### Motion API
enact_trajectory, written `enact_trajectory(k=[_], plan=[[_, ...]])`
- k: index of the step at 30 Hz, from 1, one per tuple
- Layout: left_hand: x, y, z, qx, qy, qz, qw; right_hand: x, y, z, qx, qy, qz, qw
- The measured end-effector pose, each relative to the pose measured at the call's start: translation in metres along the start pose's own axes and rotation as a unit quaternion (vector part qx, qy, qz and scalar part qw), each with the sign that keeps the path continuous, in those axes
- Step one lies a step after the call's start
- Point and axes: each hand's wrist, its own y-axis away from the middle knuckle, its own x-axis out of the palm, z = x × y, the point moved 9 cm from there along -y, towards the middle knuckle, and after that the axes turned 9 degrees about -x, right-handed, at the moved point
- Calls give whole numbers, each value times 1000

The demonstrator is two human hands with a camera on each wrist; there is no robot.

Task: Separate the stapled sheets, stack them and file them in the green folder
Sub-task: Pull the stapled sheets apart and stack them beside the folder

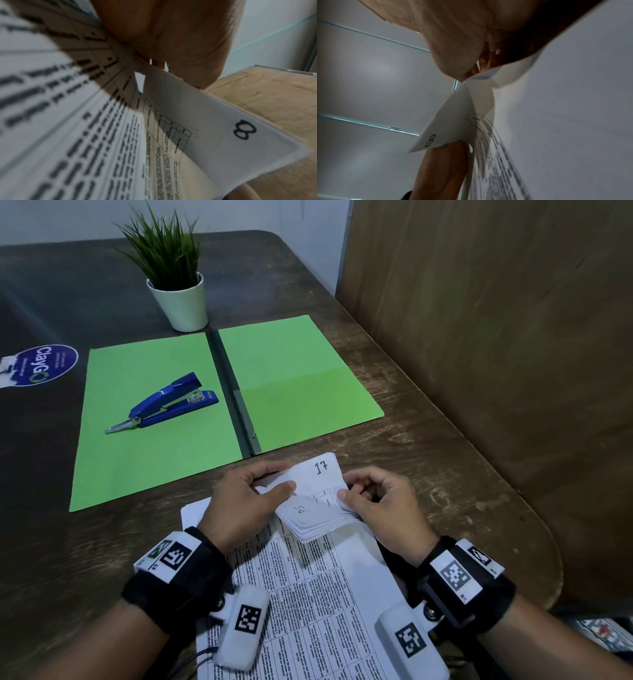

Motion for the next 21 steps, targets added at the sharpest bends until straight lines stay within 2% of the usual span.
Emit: enact_trajectory(k=[8, 13, 16, 21], plan=[[0, 2, -3, 10, 4, 1, 1000, -2, 1, 7, -26, 23, 3, 999], [1, 2, -2, 12, 16, 9, 1000, 1, 2, 3, -23, 47, 30, 998], [0, 2, -4, 19, 15, -5, 1000, 1, 3, 3, -35, 65, 34, 997], [-1, 0, -5, 29, 25, -5, 999, 4, 5, 13, -11, -1, 26, 1000]])
